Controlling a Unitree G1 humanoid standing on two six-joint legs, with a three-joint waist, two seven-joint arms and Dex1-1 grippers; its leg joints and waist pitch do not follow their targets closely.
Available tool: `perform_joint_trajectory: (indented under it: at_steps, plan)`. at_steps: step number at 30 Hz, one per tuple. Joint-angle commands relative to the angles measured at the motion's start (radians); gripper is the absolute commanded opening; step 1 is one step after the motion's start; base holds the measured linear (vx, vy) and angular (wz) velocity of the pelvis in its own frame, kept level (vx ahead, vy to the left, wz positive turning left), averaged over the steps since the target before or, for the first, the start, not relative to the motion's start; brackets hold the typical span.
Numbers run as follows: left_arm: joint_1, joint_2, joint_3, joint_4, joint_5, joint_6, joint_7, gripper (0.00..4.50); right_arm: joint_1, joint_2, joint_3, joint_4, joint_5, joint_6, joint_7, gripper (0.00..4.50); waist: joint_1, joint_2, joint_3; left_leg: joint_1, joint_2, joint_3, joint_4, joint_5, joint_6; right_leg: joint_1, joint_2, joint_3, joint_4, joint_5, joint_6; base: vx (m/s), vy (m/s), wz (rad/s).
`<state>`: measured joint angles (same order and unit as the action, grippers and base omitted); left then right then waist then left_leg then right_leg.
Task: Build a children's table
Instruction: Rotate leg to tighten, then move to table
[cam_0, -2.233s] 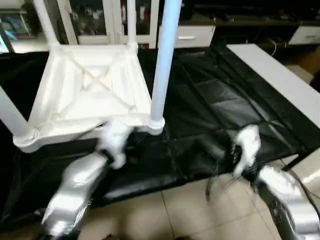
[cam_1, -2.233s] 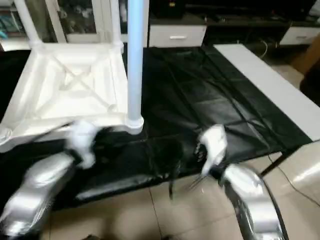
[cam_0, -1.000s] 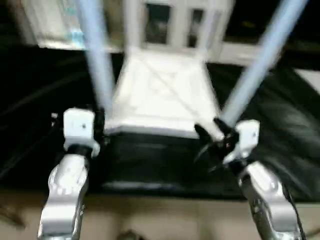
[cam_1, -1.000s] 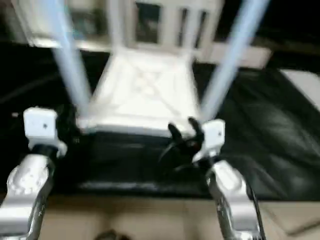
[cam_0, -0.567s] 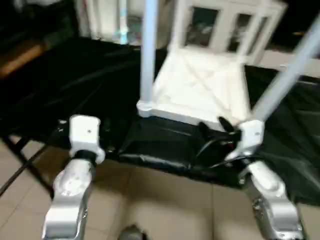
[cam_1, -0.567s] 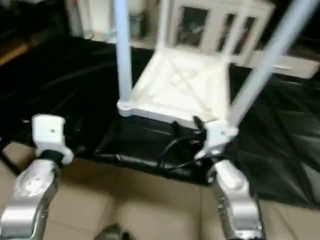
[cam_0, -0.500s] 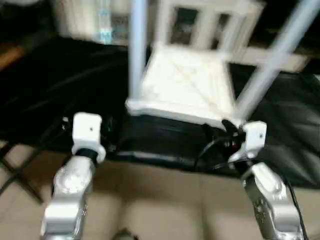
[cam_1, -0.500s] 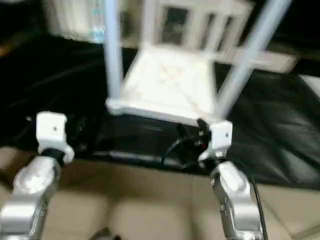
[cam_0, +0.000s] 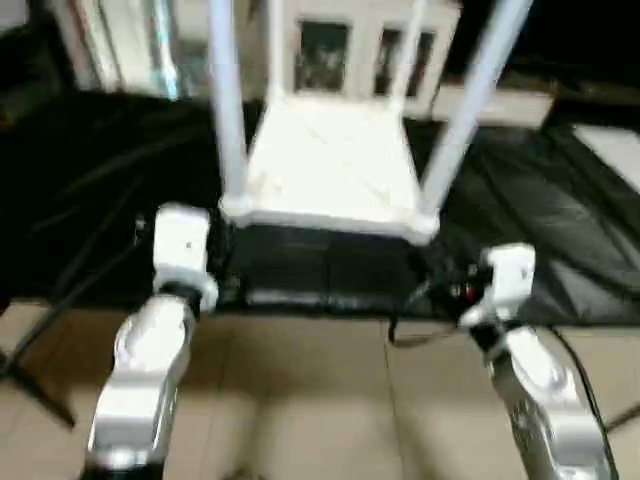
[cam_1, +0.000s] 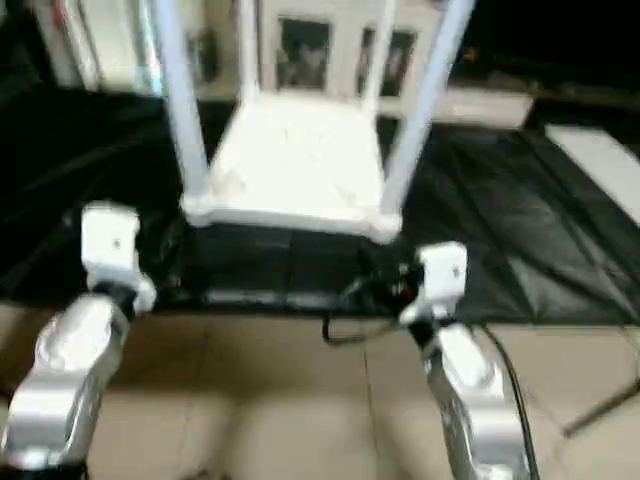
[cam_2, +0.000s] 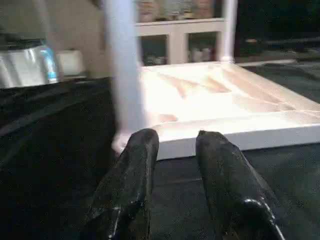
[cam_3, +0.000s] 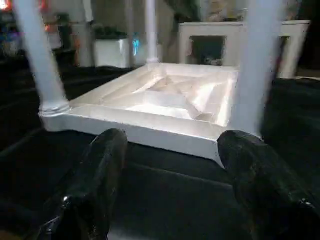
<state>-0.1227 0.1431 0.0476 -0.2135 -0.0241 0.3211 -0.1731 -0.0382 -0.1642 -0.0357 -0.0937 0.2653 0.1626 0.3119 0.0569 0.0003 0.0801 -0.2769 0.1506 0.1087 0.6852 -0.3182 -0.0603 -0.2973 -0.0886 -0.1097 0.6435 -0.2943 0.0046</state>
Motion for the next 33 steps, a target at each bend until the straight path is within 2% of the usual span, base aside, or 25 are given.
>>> perform_joint_trajectory:
  at_steps: [1, 2, 4, 6, 7, 8, 10, 12, 13, 14, 15, 16, 18, 19, 20, 21, 22, 24, 25, 26, 27, 28, 29, 31, 33]
  plan:
    - [-0.005, -0.003, -0.005, -0.002, -0.002, -0.004, -0.007, 1.6, -0.011, -0.005, -0.01, -0.006, 0.001, 0.006, -0.001, 3.23, -0.037, 0.008, -0.035, 0.072, 0.109, -0.058, -0.197, -0.673, -0.07, -0.062, 0.008, 0.019, -0.069, -0.473, -0.074, -0.044, 0.043, -0.36]
    - [0.003, -0.006, -0.005, -0.007, -0.005, -0.001, -0.004, 1.6, -0.016, -0.008, -0.009, -0.003, -0.001, 0.004, 0.005, 3.23, -0.055, 0.019, -0.042, 0.021, 0.124, -0.1, -0.27, -0.801, -0.028, 0.0, -0.004, 0.01, 0.002, -0.201, -0.058, -0.044, 0.043, -0.36]
    - [0.032, -0.005, -0.01, -0.021, -0.005, -0.004, 0.002, 1.6, -0.03, -0.017, 0.0, 0.006, -0.004, 0.003, 0.031, 3.23, -0.083, 0.013, -0.05, 0.05, 0.1, -0.102, -0.26, -0.757, 0.054, -0.019, -0.012, 0.021, -0.014, -0.065, -0.051, 0.039, 0.026, -0.29]
    - [0.04, -0.004, -0.01, -0.025, -0.003, -0.003, 0.006, 1.6, -0.031, -0.018, 0.001, 0.007, -0.005, 0.004, 0.034, 3.23, -0.084, -0.015, -0.048, -0.013, 0.037, -0.049, -0.206, -0.577, 0.086, 0.038, -0.062, 0.055, -0.109, -0.206, -0.073, 0.069, -0.006, -0.21]
    - [0.049, -0.005, -0.009, -0.032, 0.004, -0.001, 0.012, 1.6, -0.032, -0.019, 0.003, 0.008, -0.005, 0.003, 0.034, 3.23, -0.053, -0.034, -0.059, -0.054, 0.005, -0.01, -0.136, -0.344, 0.098, 0.089, -0.112, 0.111, -0.169, -0.527, -0.103, 0.079, -0.037, -0.1]
    - [0.053, -0.006, -0.006, -0.034, 0.004, -0.003, 0.015, 1.6, -0.032, -0.02, 0.005, 0.008, -0.006, 0.003, 0.033, 3.23, -0.028, -0.059, -0.074, -0.081, -0.004, -0.007, -0.055, -0.139, 0.135, 0.119, -0.154, 0.164, -0.205, -0.692, -0.149, 0.079, -0.037, -0.1]
    - [0.066, -0.009, 0.002, -0.044, 0.006, -0.005, 0.028, 1.6, -0.035, -0.022, 0.006, 0.013, -0.006, 0.0, 0.031, 3.23, -0.002, -0.054, -0.082, -0.108, 0.007, -0.015, -0.026, 0.015, 0.156, 0.131, -0.148, 0.176, -0.198, -0.543, -0.265, 0.154, -0.024, 0.12]
    - [0.076, -0.013, 0.009, -0.052, 0.006, -0.009, 0.037, 1.6, -0.037, -0.024, 0.008, 0.021, -0.014, -0.009, 0.032, 3.23, -0.002, -0.011, -0.074, -0.071, 0.042, -0.011, -0.135, 0.13, 0.155, 0.075, -0.032, 0.067, -0.146, -0.308, -0.256, 0.187, -0.005, 0.14]
    - [0.079, -0.012, 0.008, -0.054, 0.009, -0.009, 0.04, 1.6, -0.037, -0.022, 0.006, 0.024, -0.014, -0.012, 0.034, 3.23, -0.06, 0.01, -0.093, 0.07, 0.092, -0.112, -0.168, 0.179, 0.271, -0.038, 0.051, 0.004, -0.021, -0.146, -0.158, 0.268, 0.01, 0.13]
    - [0.081, -0.011, 0.008, -0.058, 0.014, -0.009, 0.044, 1.6, -0.038, -0.02, 0.004, 0.028, -0.014, -0.014, 0.036, 3.23, -0.062, -0.004, -0.112, 0.172, 0.159, -0.18, -0.143, 0.233, 0.447, -0.145, 0.024, 0.026, 0.07, -0.143, -0.034, 0.268, 0.01, 0.13]
    - [0.088, -0.013, 0.012, -0.064, 0.019, -0.009, 0.056, 1.6, -0.039, -0.021, 0.007, 0.033, -0.013, -0.015, 0.044, 3.23, -0.057, -0.005, -0.115, 0.162, 0.165, -0.183, -0.139, 0.307, 0.496, -0.163, 0.012, 0.03, 0.096, -0.117, 0.017, 0.257, -0.009, 0.13]
    - [0.096, -0.015, 0.015, -0.071, 0.023, -0.01, 0.064, 1.6, -0.04, -0.023, 0.011, 0.036, -0.009, -0.015, 0.053, 3.23, -0.044, -0.012, -0.105, 0.135, 0.142, -0.145, -0.133, 0.42, 0.515, -0.203, -0.001, 0.038, 0.112, -0.039, 0.065, 0.202, -0.015, 0.0]
    - [0.11, -0.015, 0.018, -0.084, 0.024, -0.012, 0.067, 1.6, -0.038, -0.022, 0.014, 0.034, -0.001, -0.016, 0.062, 3.23, -0.045, -0.05, -0.103, 0.09, 0.08, -0.07, -0.155, 0.439, 0.474, -0.202, -0.001, 0.045, 0.065, 0.127, 0.022, 0.203, -0.02, -0.02]
    - [0.117, -0.015, 0.019, -0.09, 0.024, -0.011, 0.068, 1.6, -0.037, -0.022, 0.014, 0.034, 0.002, -0.017, 0.064, 3.23, -0.039, -0.094, -0.091, 0.047, -0.008, 0.005, -0.148, 0.211, 0.376, -0.13, -0.017, 0.085, -0.049, 0.184, -0.052, 0.22, -0.081, 0.05]
    - [0.136, -0.015, 0.019, -0.109, 0.021, -0.01, 0.066, 1.6, -0.033, -0.02, 0.015, 0.034, 0.004, -0.018, 0.064, 3.23, 0.018, -0.138, -0.077, -0.029, -0.096, 0.023, -0.017, -0.064, 0.26, -0.017, -0.112, 0.222, -0.159, -0.194, -0.077, 0.22, -0.081, 0.05]
    - [0.136, -0.015, 0.019, -0.109, 0.021, -0.01, 0.066, 1.6, -0.033, -0.02, 0.015, 0.034, 0.004, -0.018, 0.064, 3.23, 0.028, -0.129, -0.094, -0.029, -0.1, 0.013, 0.035, -0.088, 0.208, 0.008, -0.151, 0.26, -0.167, -0.312, -0.178, 0.22, -0.069, 0.09]
    - [0.143, -0.014, 0.02, -0.116, 0.019, -0.01, 0.066, 1.6, -0.03, -0.019, 0.015, 0.035, 0.003, -0.018, 0.061, 3.23, 0.029, -0.125, -0.091, -0.084, -0.058, -0.03, 0.071, -0.026, 0.111, 0.059, -0.165, 0.253, -0.139, -0.332, -0.308, 0.195, -0.012, 0.04]
    - [0.164, -0.011, 0.026, -0.127, 0.011, -0.008, 0.062, 1.6, -0.005, -0.009, 0.017, 0.026, 0.004, -0.028, 0.06, 3.23, 0.039, -0.1, -0.076, -0.113, -0.018, -0.056, 0.071, 0.09, 0.019, 0.052, -0.179, 0.24, -0.131, 0.004, -0.438, 0.178, -0.004, 0.04]
    - [0.166, -0.011, 0.027, -0.128, 0.009, -0.008, 0.062, 1.6, -0.001, -0.008, 0.017, 0.024, 0.005, -0.029, 0.06, 3.23, 0.044, -0.085, -0.071, -0.119, 0.014, -0.061, 0.017, 0.199, -0.008, 0.03, -0.149, 0.19, -0.118, 0.22, -0.457, 0.139, 0.018, 0.03]
    - [0.172, -0.015, 0.031, -0.129, 0.001, -0.01, 0.059, 1.6, 0.014, -0.005, 0.019, 0.017, 0.007, -0.038, 0.062, 3.23, 0.041, -0.046, -0.073, -0.109, 0.036, -0.051, -0.105, 0.367, -0.011, 0.003, -0.046, 0.107, -0.075, 0.295, -0.354, 0.139, 0.018, 0.03]
    - [0.186, -0.022, 0.04, -0.137, -0.027, -0.028, 0.042, 1.78, 0.044, 0.002, 0.02, 0.005, 0.013, -0.059, 0.07, 3.23, 0.04, -0.03, -0.081, -0.086, 0.043, -0.044, -0.133, 0.446, 0.01, -0.006, -0.007, 0.081, -0.065, 0.303, -0.275, 0.144, 0.084, 0.02]
    - [0.189, -0.024, 0.042, -0.14, -0.033, -0.031, 0.04, 1.89, 0.047, 0.003, 0.02, 0.005, 0.013, -0.061, 0.07, 3.23, 0.01, -0.021, -0.086, -0.062, 0.133, -0.083, -0.136, 0.413, 0.045, -0.051, 0.015, 0.081, -0.007, 0.24, -0.167, 0.139, 0.103, 0.08]
    - [0.206, -0.036, 0.051, -0.158, -0.062, -0.051, 0.028, 1.95, 0.069, 0.004, 0.022, 0.001, 0.01, -0.075, 0.073, 3.23, 0.015, -0.018, -0.092, -0.045, 0.141, -0.091, -0.126, 0.455, 0.065, -0.063, -0.006, 0.091, -0.005, 0.249, -0.148, 0.139, 0.103, 0.08]
    - [0.229, -0.031, 0.049, -0.178, -0.08, -0.07, 0.007, 1.98, 0.087, 0.02, 0.005, -0.008, 0.035, -0.087, 0.08, 3.23, 0.024, -0.024, -0.094, -0.063, 0.077, -0.055, -0.103, 0.578, 0.087, -0.042, -0.032, 0.105, -0.037, 0.384, -0.152, 0.058, 0.072, 0.0]
    - [0.237, -0.022, 0.047, -0.184, -0.082, -0.075, -0.003, 2.23, 0.091, 0.031, -0.009, -0.013, 0.052, -0.097, 0.082, 3.55, 0.023, -0.031, -0.086, -0.08, 0.068, -0.038, -0.125, 0.381, 0.05, -0.021, -0.042, 0.107, -0.056, 0.331, -0.159, 0.014, 0.035, -0.03]
